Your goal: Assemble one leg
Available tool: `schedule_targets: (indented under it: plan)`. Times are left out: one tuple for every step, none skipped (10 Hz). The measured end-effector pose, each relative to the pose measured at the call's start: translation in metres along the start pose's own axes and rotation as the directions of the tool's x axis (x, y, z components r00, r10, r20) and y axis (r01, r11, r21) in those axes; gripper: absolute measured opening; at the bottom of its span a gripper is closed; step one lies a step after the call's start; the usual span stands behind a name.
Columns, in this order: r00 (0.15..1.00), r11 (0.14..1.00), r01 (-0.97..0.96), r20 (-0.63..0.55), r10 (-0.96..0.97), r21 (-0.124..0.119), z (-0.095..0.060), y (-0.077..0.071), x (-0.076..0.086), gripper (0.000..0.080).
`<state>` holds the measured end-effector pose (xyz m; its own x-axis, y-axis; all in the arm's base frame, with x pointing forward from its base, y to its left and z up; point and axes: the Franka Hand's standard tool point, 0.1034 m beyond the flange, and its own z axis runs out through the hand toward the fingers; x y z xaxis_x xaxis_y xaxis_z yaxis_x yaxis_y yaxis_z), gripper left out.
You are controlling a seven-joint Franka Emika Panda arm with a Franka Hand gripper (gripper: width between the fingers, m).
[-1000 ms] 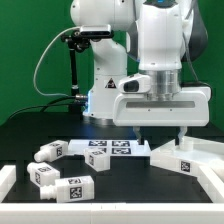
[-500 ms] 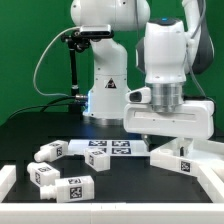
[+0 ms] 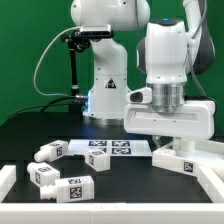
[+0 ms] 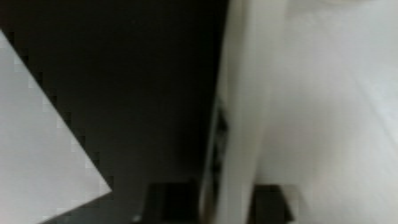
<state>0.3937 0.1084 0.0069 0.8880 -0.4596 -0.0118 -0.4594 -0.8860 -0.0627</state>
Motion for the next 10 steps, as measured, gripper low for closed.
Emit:
schedule_targets:
  plan:
    - [0.989, 0.989, 0.147, -0.001, -0.147, -0.007, -0.004, 0.016, 0.009, 0.0071]
    - [0.978, 0.978, 0.209, 0.007, -0.208, -0.007, -0.012, 0.034, 0.027, 0.0054]
    - [0.969, 0.969, 0.249, 0.010, -0.249, 0.004, -0.021, 0.046, 0.047, 0.0054]
    - [0.960, 0.961, 0.277, 0.028, -0.278, 0.021, -0.033, 0.053, 0.067, 0.0054]
    - [0.960, 0.960, 0.278, 0.031, -0.279, 0.035, -0.047, 0.059, 0.085, 0.0054]
    - [0.961, 0.961, 0.273, 0.023, -0.274, 0.039, -0.057, 0.058, 0.099, 0.0054]
    - [0.962, 0.962, 0.270, 0.025, -0.271, 0.042, -0.058, 0.057, 0.102, 0.0054]
    - [0.962, 0.962, 0.271, 0.028, -0.272, 0.040, -0.056, 0.058, 0.101, 0.0054]
    - [0.962, 0.962, 0.271, 0.029, -0.272, 0.040, -0.056, 0.058, 0.101, 0.0054]
    - [0.962, 0.962, 0.271, 0.030, -0.272, 0.040, -0.055, 0.058, 0.101, 0.0054]
